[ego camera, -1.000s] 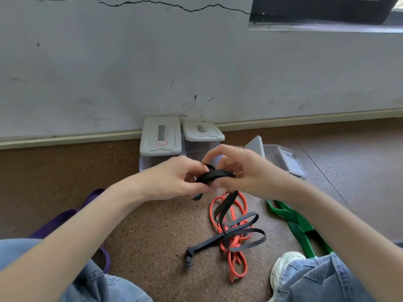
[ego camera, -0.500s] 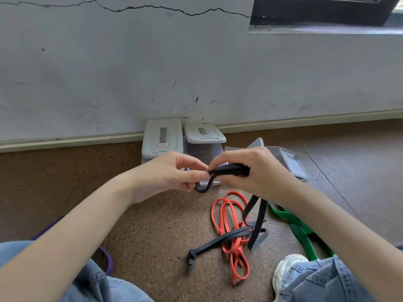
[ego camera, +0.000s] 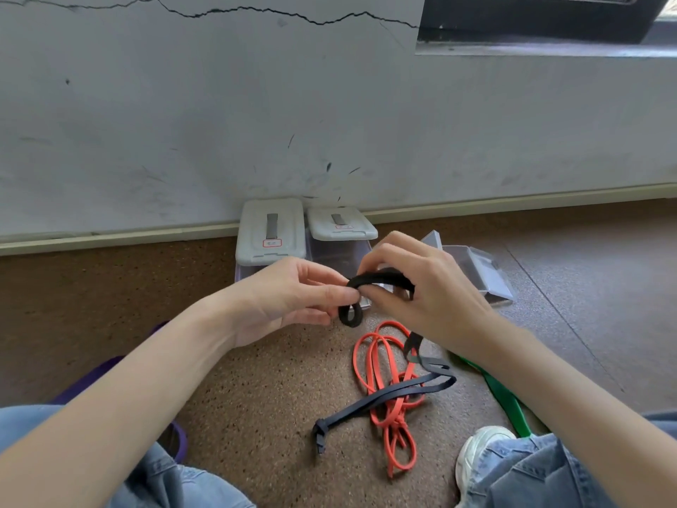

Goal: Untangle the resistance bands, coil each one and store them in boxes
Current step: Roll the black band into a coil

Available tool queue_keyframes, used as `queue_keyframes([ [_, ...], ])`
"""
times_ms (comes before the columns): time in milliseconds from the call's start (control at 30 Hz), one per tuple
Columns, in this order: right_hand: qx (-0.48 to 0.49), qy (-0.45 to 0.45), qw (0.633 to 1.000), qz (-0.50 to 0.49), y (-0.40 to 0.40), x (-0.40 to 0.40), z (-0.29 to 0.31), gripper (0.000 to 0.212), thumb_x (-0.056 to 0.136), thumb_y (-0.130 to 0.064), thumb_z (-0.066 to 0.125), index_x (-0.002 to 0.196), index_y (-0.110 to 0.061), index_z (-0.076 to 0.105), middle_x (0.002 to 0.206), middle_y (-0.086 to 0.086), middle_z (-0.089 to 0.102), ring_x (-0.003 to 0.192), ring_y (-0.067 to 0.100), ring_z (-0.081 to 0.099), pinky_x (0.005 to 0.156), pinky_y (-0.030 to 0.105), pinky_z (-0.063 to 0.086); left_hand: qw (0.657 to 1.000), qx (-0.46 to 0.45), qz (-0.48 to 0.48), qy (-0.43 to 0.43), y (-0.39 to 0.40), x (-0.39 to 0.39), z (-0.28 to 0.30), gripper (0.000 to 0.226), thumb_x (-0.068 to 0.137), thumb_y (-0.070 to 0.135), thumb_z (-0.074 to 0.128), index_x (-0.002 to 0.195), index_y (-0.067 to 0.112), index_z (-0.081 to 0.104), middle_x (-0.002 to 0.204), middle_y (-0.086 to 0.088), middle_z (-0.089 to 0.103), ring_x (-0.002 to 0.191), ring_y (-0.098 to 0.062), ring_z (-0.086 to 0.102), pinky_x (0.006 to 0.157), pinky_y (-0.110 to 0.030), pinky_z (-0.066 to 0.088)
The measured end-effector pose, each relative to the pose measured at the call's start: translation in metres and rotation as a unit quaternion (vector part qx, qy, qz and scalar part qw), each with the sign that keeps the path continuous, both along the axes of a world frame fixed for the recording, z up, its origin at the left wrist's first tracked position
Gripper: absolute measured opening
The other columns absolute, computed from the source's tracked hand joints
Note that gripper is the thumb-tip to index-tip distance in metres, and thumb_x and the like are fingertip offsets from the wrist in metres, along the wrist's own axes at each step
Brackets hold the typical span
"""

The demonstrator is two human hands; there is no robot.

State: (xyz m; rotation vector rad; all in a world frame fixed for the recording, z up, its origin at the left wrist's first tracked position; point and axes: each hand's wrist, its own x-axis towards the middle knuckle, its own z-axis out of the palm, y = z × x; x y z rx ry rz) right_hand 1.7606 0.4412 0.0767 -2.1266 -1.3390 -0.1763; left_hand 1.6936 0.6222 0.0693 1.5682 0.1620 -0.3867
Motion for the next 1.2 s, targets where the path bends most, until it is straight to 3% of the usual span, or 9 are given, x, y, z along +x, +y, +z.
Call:
queue_keyframes([
  [67,-0.005,0.028,1.0,0.011,0.001,0.0019,0.0003,0.017,0.084,-0.015,0.066,0.098,-0.007,0.061,0.092,0.002,0.066,0.079,0.018,0.064,0.068,0.037,0.054,0.999,-0.01,0.034,-0.004,0.0043,0.0018,0.0008,0.023,0.057,0.03,0.077,0.077,0.02,0.078,0.083,-0.003,0.074,0.075,-0.007,0.068,0.062,-0.016,0.053],
  [267,-0.041,0.064,0.997,0.0,0.0082,0.0009,-0.0072,0.044,0.072,-0.039,0.075,0.104,-0.018,0.053,0.08,-0.027,0.048,0.071,-0.017,0.048,0.055,0.009,0.034,0.99,-0.085,0.109,0.029,0.008,0.0027,-0.0012,0.015,0.058,0.02,0.074,0.07,0.012,0.077,0.079,-0.005,0.073,0.071,-0.007,0.067,0.057,-0.012,0.051],
  [333,-0.024,0.053,0.998,-0.007,0.0074,0.0002,-0.0078,0.036,0.074,-0.031,0.077,0.1,-0.015,0.058,0.08,-0.026,0.053,0.068,-0.012,0.051,0.058,0.009,0.035,0.99,-0.085,0.104,0.036,0.0061,0.002,-0.0017,0.013,0.059,0.018,0.073,0.07,0.012,0.077,0.08,-0.004,0.074,0.071,-0.006,0.068,0.058,-0.012,0.052],
  [467,-0.022,0.059,0.998,0.009,0.0011,0.0022,-0.0039,0.022,0.077,-0.013,0.073,0.098,-0.013,0.066,0.087,-0.003,0.069,0.077,0.008,0.063,0.066,0.029,0.052,0.995,-0.048,0.08,0.03,0.0086,0.0004,-0.0004,0.015,0.061,0.016,0.074,0.075,0.012,0.077,0.082,-0.004,0.074,0.073,-0.008,0.07,0.061,-0.014,0.052],
  [600,-0.097,0.054,0.993,0.039,0.0004,-0.0002,-0.0049,0.021,0.082,-0.012,0.067,0.102,-0.017,0.067,0.091,-0.004,0.065,0.078,0.011,0.058,0.067,0.039,0.051,0.992,0.116,-0.03,-0.033,0.0092,-0.0037,0.0044,0.024,0.063,0.029,0.076,0.087,0.029,0.075,0.094,0.004,0.073,0.088,-0.004,0.068,0.07,-0.008,0.049],
  [800,-0.095,0.073,0.991,0.055,0.0029,-0.0026,-0.0069,0.029,0.081,-0.016,0.068,0.11,-0.018,0.064,0.099,-0.003,0.064,0.084,0.012,0.059,0.071,0.035,0.051,0.991,0.104,-0.054,-0.071,0.0053,-0.0027,0.0059,0.017,0.074,0.017,0.072,0.091,0.017,0.074,0.086,0.003,0.075,0.08,-0.004,0.068,0.065,-0.009,0.048],
  [1000,-0.066,0.114,0.988,0.076,0.0035,0.001,-0.0071,0.045,0.075,-0.023,0.075,0.116,-0.016,0.059,0.099,-0.014,0.058,0.091,-0.003,0.052,0.076,0.006,0.042,0.997,0.041,-0.022,-0.069,0.0077,-0.0012,0.003,0.022,0.069,0.017,0.07,0.091,0.013,0.072,0.085,-0.001,0.075,0.079,-0.007,0.07,0.064,-0.011,0.05],
  [1100,-0.068,0.119,0.989,0.05,0.0047,0.0002,-0.0072,0.051,0.071,-0.031,0.078,0.115,-0.019,0.056,0.091,-0.024,0.053,0.08,-0.009,0.053,0.073,0.01,0.044,0.998,0.011,0.003,-0.056,0.0083,0.0004,-0.0005,0.024,0.068,0.015,0.07,0.091,0.013,0.072,0.089,-0.005,0.075,0.083,-0.012,0.071,0.066,-0.015,0.052],
  [1200,-0.059,0.098,0.993,0.025,0.0052,0.0005,-0.0069,0.041,0.072,-0.027,0.077,0.109,-0.019,0.061,0.087,-0.018,0.059,0.073,-0.009,0.053,0.069,0.012,0.045,0.999,-0.013,0.018,-0.044,0.0081,0.0013,-0.0019,0.02,0.064,0.014,0.071,0.084,0.016,0.076,0.091,-0.007,0.075,0.084,-0.015,0.071,0.067,-0.017,0.054],
])
